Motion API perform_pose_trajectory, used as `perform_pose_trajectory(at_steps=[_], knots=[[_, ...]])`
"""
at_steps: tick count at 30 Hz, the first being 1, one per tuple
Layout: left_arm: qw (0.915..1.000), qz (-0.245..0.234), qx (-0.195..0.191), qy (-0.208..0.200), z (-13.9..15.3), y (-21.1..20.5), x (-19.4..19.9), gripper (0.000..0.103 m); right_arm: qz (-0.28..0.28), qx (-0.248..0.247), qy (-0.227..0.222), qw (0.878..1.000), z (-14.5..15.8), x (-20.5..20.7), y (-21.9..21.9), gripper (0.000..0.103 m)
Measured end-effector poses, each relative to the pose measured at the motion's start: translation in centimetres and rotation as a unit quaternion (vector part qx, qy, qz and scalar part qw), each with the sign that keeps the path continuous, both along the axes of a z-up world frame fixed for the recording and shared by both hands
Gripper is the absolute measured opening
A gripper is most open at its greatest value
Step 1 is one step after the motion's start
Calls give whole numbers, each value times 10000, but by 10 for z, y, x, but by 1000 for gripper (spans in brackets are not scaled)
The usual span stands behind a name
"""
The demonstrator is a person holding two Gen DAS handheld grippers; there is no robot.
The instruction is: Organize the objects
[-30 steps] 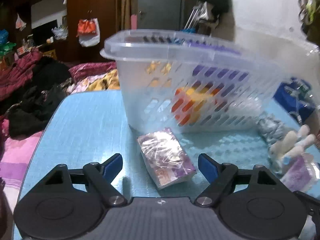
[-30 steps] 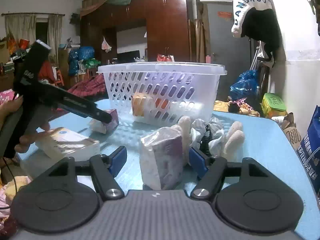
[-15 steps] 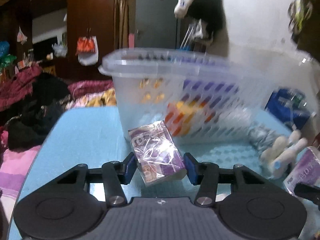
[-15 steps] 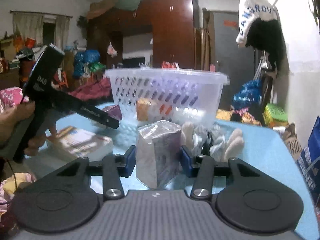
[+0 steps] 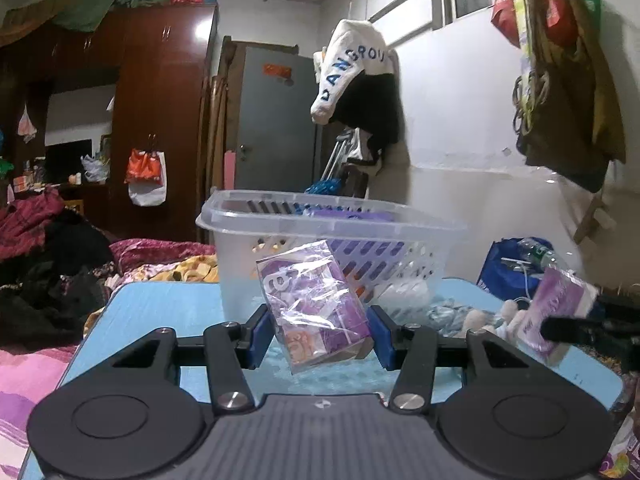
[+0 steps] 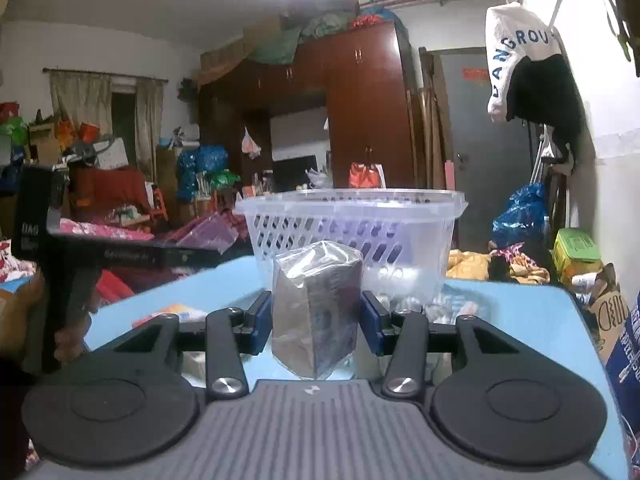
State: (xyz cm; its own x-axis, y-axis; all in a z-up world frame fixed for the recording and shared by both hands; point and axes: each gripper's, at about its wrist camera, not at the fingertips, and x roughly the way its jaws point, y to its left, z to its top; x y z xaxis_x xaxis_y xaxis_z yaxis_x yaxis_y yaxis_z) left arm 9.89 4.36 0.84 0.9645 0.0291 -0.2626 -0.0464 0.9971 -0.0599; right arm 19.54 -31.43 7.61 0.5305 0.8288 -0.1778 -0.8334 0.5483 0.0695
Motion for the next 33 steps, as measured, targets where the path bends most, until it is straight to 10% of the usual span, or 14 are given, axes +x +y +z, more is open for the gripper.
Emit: perform_pose_trajectory(at_steps=[8,12,17,27,33], knots=[[9987,-3,455,-242,66,-7,27,55,-44,107,-357,9993,62,33,12,49],[9973,249,533,431,95,7,99,55,-383,-351,-278,9983,95,79,54,49],[9897,324,279,1368,86,28,169,54,-749,-976,634,9904,92,145,105,49],[9883,187,299,1484,67,27,187,61,-718,-1341,889,9844,71,162,128,52],[9946,46,238,1006,76,15,154,80,-686,-998,578,9910,88,137,106,97]])
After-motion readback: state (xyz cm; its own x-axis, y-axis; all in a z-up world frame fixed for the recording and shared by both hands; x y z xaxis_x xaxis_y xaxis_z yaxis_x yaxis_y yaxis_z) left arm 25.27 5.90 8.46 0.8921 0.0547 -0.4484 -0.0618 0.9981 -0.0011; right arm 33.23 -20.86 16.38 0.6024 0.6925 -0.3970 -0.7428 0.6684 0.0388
